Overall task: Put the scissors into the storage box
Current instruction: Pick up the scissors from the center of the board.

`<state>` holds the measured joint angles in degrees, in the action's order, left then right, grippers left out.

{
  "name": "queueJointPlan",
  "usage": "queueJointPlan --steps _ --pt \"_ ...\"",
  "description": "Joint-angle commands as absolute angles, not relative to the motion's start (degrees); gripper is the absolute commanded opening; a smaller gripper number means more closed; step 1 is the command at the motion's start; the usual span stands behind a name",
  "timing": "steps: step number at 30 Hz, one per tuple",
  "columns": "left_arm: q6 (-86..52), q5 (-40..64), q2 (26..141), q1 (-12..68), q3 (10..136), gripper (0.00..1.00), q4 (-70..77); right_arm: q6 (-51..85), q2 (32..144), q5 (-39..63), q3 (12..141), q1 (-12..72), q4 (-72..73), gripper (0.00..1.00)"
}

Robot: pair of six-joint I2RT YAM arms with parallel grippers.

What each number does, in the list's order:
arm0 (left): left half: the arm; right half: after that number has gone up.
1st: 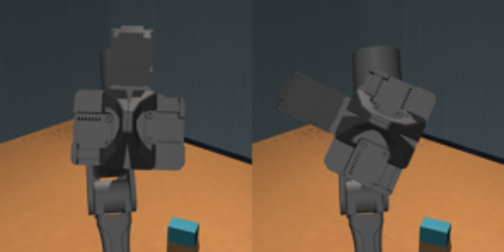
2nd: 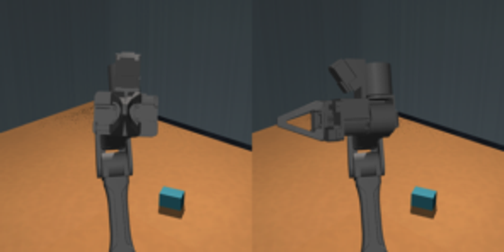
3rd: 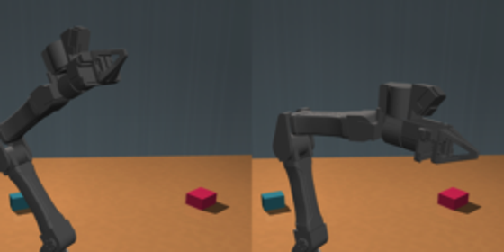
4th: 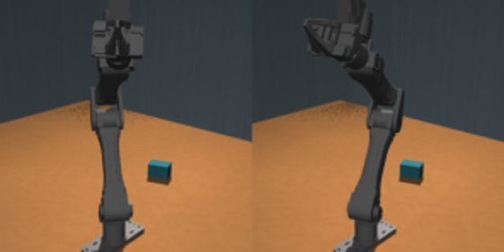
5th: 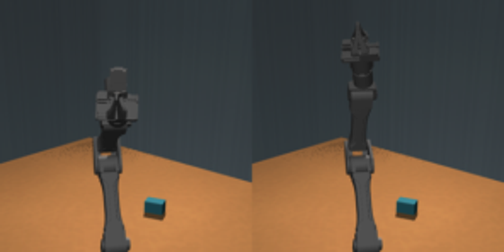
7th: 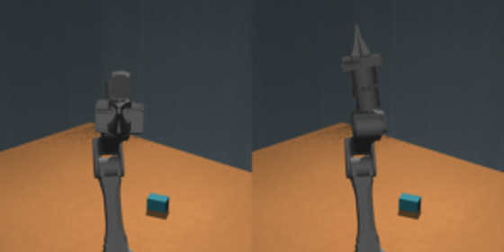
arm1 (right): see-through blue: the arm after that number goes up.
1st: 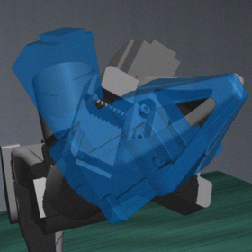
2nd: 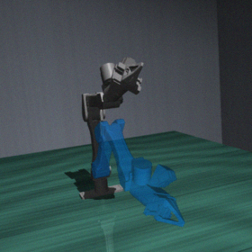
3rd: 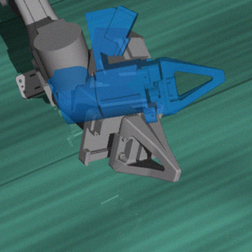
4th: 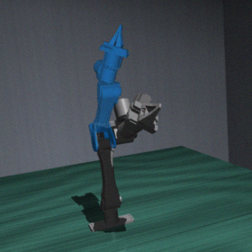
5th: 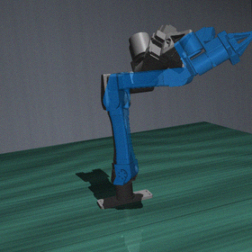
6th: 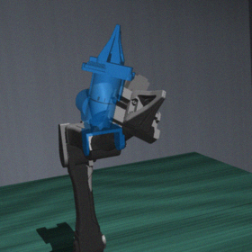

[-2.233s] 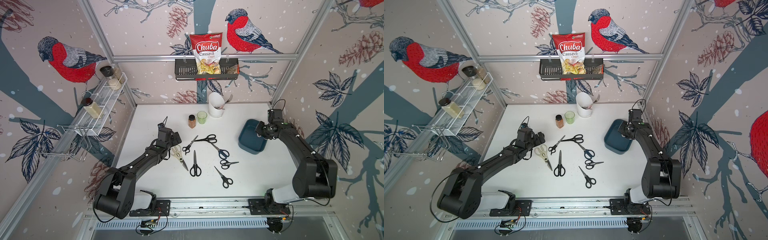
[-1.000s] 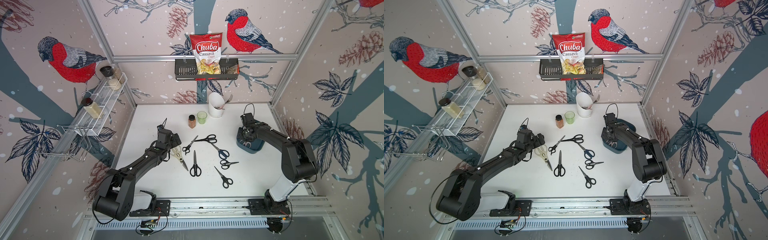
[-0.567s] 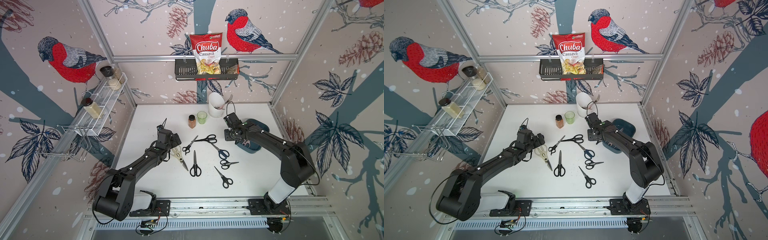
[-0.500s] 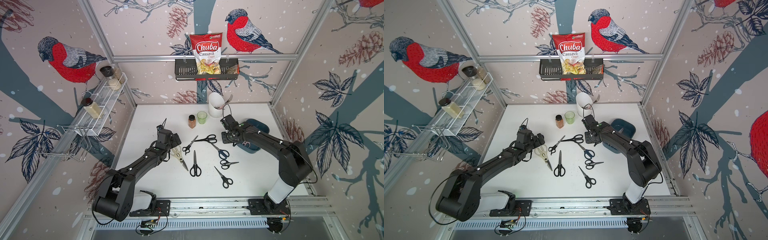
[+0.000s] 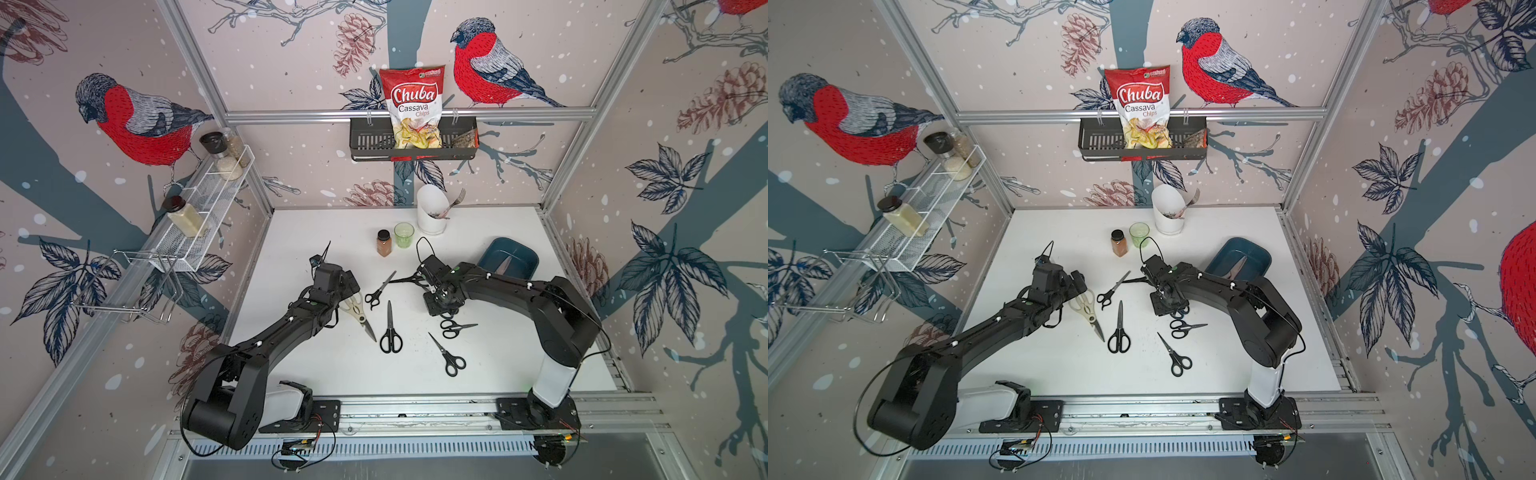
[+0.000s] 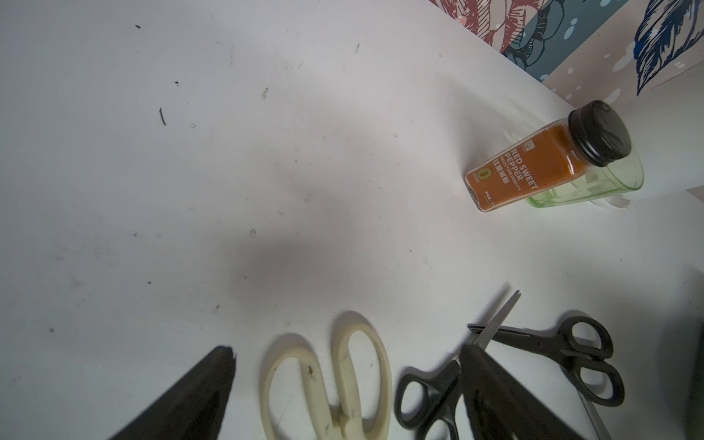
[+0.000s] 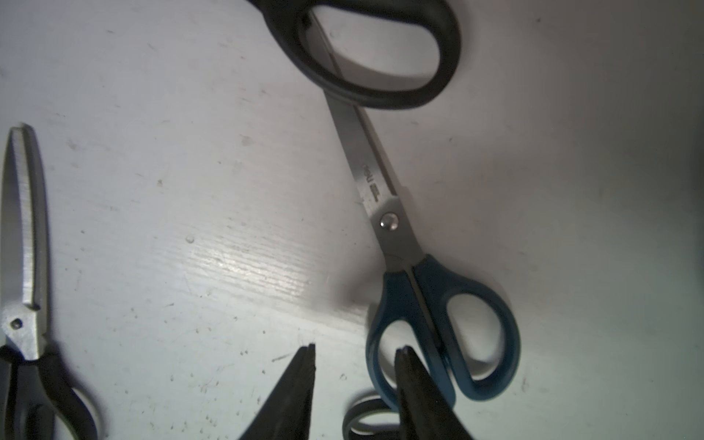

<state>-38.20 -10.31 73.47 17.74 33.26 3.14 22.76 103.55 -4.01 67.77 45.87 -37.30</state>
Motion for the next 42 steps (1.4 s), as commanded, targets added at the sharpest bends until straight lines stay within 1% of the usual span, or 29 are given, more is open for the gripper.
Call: queueJointPlan --steps 1,8,17,26,29,33,42 --pt "-38.60 -11.65 72.98 17.59 32.66 0.95 2.43 24.19 102.83 -3.80 66.77 45.97 -36.46 0.40" --pt "-38.94 -11.56 72.36 17.50 32.52 0.96 2.30 24.07 103.64 -2.14 65.31 44.22 -34.47 0.37" --pt "-38.80 -11.69 72.27 17.55 32.78 0.96 2.25 24.50 105.19 -2.09 64.67 44.21 -33.15 0.31" --pt "-38.87 -12.48 71.28 17.43 32.30 0.96 1.85 24.19 106.12 -4.16 63.82 44.04 -33.33 0.16" --pt "-38.95 -12.48 71.09 17.43 32.08 0.96 1.93 24.13 105.94 -4.88 63.82 43.80 -33.65 0.08" --pt "-39.15 -12.48 70.95 17.46 31.82 0.96 2.09 23.67 104.66 -5.83 63.64 42.82 -34.27 0.00" --pt "-39.80 -11.77 71.53 17.40 31.77 0.96 3.18 23.43 98.02 -5.38 60.53 39.01 -34.45 0.00"
